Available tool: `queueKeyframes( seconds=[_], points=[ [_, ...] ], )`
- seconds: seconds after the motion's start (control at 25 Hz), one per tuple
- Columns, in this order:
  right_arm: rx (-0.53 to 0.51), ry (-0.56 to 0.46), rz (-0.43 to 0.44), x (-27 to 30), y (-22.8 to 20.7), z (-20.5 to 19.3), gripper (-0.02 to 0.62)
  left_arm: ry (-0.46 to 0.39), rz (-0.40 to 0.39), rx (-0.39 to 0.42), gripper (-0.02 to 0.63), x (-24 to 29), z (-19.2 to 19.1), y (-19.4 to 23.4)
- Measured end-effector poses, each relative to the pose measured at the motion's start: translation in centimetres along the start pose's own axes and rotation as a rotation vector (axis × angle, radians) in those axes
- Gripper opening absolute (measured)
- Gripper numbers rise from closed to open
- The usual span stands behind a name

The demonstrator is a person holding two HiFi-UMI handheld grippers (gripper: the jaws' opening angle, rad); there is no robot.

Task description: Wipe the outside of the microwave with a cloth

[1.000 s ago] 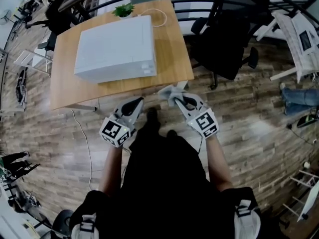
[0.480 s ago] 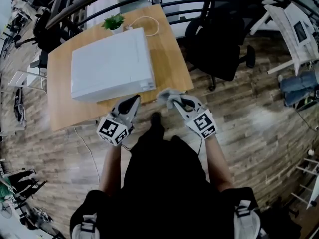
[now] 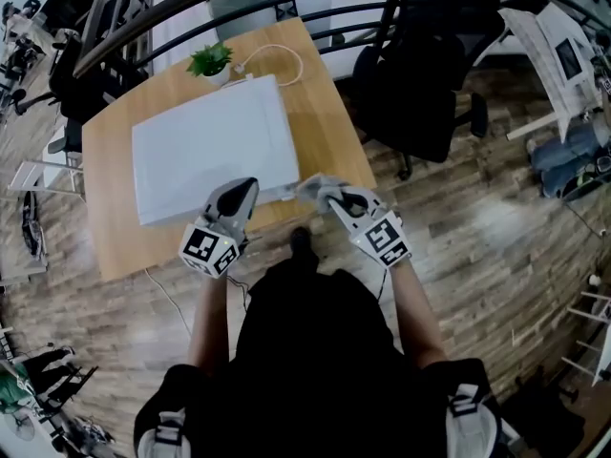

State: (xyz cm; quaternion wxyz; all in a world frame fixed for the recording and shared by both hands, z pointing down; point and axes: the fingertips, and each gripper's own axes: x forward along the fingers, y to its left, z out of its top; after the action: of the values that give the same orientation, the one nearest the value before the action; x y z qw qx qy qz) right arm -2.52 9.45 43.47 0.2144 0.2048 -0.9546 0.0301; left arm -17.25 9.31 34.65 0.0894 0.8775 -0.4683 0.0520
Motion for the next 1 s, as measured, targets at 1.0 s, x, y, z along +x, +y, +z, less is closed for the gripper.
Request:
queueKeyframes(
  seconds=[1.0],
  points=[
    [-0.028, 0.067, -0.009, 10.1, -2.1, -0.1, 0.018, 0.086, -0.107, 0.010, 0.003, 4.0, -0.6, 10.4]
  ],
)
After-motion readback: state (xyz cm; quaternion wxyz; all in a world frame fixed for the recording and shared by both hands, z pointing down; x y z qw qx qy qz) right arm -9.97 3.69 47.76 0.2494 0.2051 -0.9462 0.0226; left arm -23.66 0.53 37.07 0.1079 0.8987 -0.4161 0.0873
